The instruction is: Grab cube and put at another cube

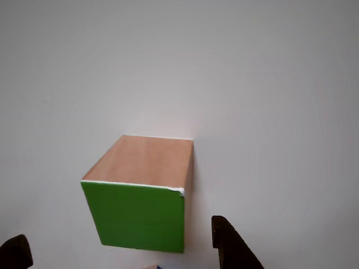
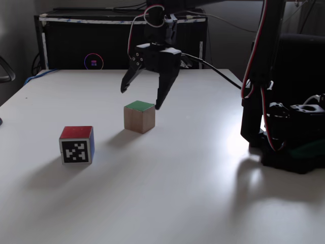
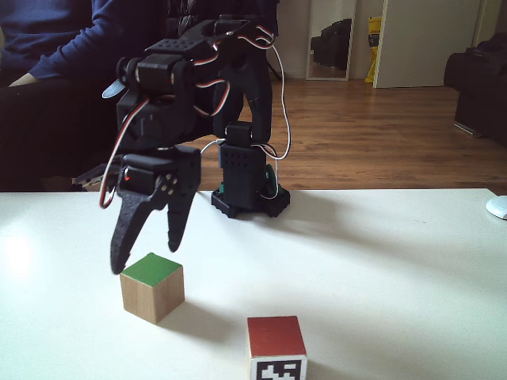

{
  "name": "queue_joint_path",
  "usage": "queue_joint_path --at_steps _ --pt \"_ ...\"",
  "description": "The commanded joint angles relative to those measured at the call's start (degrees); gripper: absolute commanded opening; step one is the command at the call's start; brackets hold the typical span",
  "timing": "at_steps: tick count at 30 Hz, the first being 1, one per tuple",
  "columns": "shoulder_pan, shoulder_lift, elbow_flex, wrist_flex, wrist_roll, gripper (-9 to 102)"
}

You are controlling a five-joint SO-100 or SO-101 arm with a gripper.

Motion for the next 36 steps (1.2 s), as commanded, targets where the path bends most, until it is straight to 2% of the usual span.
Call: queue_joint_path --at_steps 1,19,28,36 --pt "0.4 -0.7 -2.5 -1.1 0.3 49" --pt "0.8 -11.8 -7.1 -3.9 0.7 45" --pt "1.0 -12.4 -8.4 -5.0 -0.7 23" --pt "-0.1 -8.8 -7.9 -3.8 -0.4 16"
